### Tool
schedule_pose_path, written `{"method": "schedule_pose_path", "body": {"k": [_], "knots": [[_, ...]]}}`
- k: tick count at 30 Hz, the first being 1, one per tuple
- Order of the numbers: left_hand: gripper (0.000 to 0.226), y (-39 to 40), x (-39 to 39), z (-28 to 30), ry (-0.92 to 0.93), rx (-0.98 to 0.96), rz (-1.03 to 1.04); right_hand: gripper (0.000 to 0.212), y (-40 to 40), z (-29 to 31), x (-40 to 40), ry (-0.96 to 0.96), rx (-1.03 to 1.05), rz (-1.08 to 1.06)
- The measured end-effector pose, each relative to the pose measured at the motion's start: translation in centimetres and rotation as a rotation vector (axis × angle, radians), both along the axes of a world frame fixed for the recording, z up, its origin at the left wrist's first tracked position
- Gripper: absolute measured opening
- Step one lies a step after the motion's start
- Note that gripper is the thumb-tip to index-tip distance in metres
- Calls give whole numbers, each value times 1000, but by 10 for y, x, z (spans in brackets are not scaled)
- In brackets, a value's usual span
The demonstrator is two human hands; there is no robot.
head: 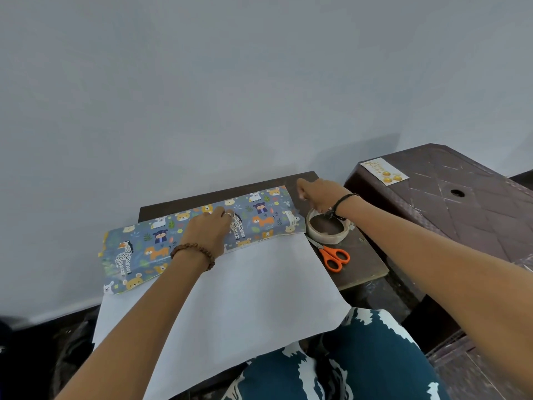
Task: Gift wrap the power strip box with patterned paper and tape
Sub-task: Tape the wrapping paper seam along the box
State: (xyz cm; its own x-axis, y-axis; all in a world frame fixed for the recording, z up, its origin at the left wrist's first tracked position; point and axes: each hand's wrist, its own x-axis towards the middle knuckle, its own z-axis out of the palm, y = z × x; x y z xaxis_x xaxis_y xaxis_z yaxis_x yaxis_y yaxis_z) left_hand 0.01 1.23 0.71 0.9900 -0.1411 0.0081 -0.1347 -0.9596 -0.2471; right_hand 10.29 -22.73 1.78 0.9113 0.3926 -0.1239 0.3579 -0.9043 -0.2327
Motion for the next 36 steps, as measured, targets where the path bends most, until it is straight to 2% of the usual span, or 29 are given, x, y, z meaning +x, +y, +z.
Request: {"method": "schedule_pose_path", "body": {"k": [4, 8, 12, 14, 16, 23, 32, 36], "knots": [[49, 12, 1, -1, 34, -70, -26, 14, -3, 1, -2, 86, 584, -288], [59, 38, -3, -10, 83, -332, -45, 14, 16, 4, -26, 66, 1059, -459], [61, 49, -9, -24, 34, -522, -64, 12, 53, -6, -70, 266, 1403, -592], [62, 50, -11, -28, 10, -600, -65, 9, 73, -16, -95, 349, 1510, -616], [62, 51, -11, -31, -6, -621, -80, 8, 92, -28, -117, 359, 1519, -625], [61, 49, -14, -32, -47, -664, -77, 9, 142, -53, -144, 197, 1363, -736], [46, 49, -12, -31, -60, -716, -59, 16, 165, -69, -155, -154, 889, -650], [42, 46, -17, -36, -120, -662, -74, 21, 173, -73, -155, -251, 741, -634]]}}
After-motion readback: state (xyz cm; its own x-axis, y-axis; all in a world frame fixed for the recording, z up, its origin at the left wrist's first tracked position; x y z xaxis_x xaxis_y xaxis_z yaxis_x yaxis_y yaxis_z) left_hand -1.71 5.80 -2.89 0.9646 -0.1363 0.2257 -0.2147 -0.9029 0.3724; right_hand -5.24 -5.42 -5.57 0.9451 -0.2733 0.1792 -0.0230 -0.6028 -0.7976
